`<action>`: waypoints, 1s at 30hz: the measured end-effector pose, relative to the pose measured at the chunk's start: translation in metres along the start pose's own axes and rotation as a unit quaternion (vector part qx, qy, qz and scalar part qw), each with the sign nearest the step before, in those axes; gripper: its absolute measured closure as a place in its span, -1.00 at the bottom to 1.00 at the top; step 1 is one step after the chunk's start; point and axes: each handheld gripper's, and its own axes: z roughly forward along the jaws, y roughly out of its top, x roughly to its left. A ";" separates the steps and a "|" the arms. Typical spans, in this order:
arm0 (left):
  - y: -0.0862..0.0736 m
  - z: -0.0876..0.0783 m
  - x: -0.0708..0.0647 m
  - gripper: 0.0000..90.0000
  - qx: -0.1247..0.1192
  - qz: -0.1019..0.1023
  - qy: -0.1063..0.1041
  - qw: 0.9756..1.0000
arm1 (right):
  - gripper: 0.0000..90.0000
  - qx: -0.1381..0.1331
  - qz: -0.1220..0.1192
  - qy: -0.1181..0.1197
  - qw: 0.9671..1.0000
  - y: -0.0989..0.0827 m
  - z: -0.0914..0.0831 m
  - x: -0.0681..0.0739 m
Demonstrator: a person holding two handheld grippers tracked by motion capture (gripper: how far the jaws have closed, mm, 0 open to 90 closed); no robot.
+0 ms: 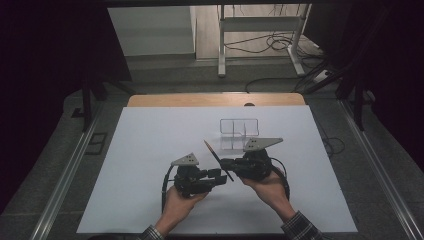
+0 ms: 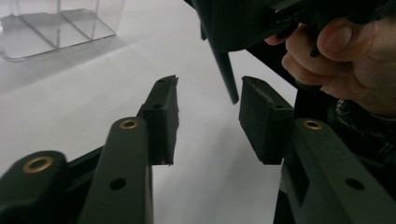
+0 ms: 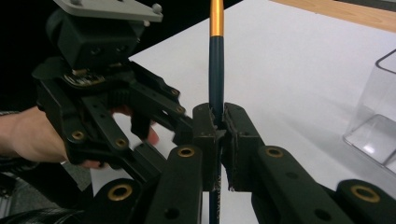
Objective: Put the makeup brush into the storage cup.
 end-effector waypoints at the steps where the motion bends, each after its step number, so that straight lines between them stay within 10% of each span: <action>1: 0.000 0.000 0.000 0.31 0.000 0.000 0.000 1.000 | 0.86 0.000 0.000 0.000 1.000 0.000 0.000 0.000; 21: 0.001 0.003 0.005 0.90 0.008 -0.023 0.005 1.000 | 0.93 0.008 -0.011 0.001 1.000 0.001 0.006 0.006; 30: 0.002 0.006 -0.001 0.90 0.032 -0.002 0.019 0.999 | 0.56 -0.018 -0.017 -0.012 1.000 0.012 -0.001 0.008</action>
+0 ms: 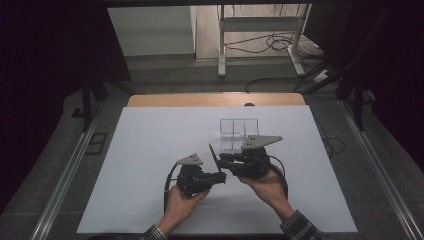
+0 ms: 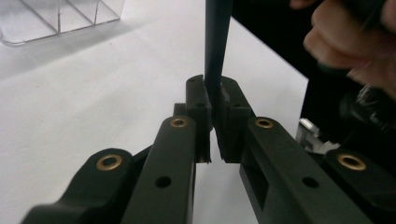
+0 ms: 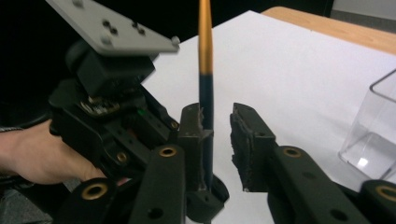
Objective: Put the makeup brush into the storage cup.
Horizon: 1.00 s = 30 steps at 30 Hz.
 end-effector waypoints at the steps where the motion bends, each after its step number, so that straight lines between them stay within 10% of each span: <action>1: 0.000 0.001 -0.001 0.90 0.005 0.002 0.003 1.000 | 0.56 0.000 0.000 0.000 1.000 0.000 0.000 0.000; 15: -0.002 0.004 -0.006 0.85 0.027 0.044 0.033 0.998 | 0.86 0.005 -0.012 0.001 1.000 0.009 0.004 0.005; 30: -0.007 -0.008 -0.013 -0.05 0.024 0.088 0.075 0.993 | 0.86 -0.003 -0.024 -0.013 1.000 0.002 -0.005 0.002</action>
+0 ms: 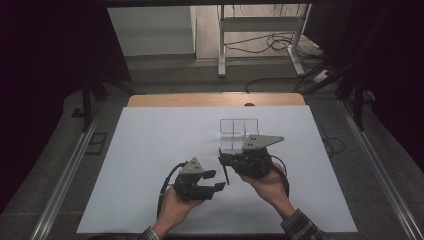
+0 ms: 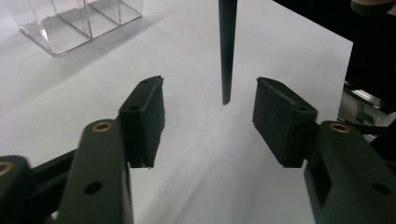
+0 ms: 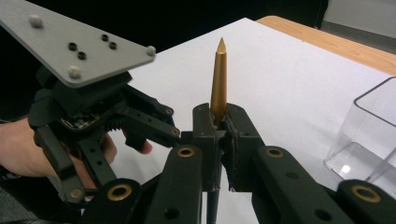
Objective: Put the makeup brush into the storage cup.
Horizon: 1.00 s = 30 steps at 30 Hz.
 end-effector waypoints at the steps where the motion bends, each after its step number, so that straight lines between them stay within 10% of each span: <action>1: 0.000 0.000 0.000 -0.07 0.000 0.000 0.000 1.000 | 0.86 0.000 0.000 0.000 1.000 0.000 0.000 0.000; 14: -0.007 -0.022 0.000 -0.39 0.005 0.031 0.036 0.999 | 0.86 0.002 0.002 -0.003 1.000 -0.005 -0.002 -0.001; 30: -0.018 -0.048 0.009 -0.67 0.006 0.022 0.058 0.998 | 0.86 -0.001 0.004 -0.002 1.000 -0.003 -0.004 0.000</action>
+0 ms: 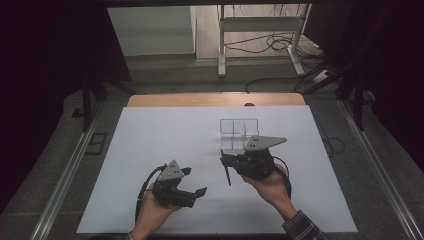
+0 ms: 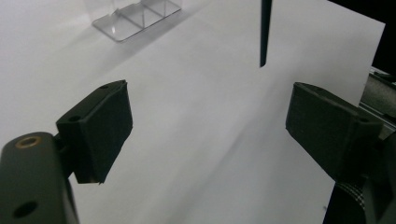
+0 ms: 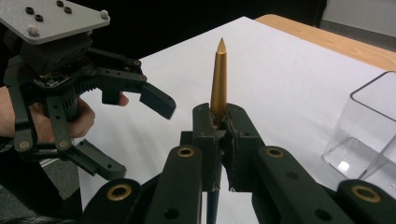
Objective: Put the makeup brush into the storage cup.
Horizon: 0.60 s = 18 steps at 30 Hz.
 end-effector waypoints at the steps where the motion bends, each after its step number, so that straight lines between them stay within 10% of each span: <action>1: -0.001 -0.002 0.001 -0.67 0.001 -0.002 0.001 1.000 | 0.86 0.000 0.000 0.000 1.000 0.000 0.000 0.000; 18: -0.023 -0.030 0.005 -0.89 0.007 -0.016 0.028 0.999 | 0.86 -0.002 0.005 -0.011 1.000 0.005 -0.004 -0.006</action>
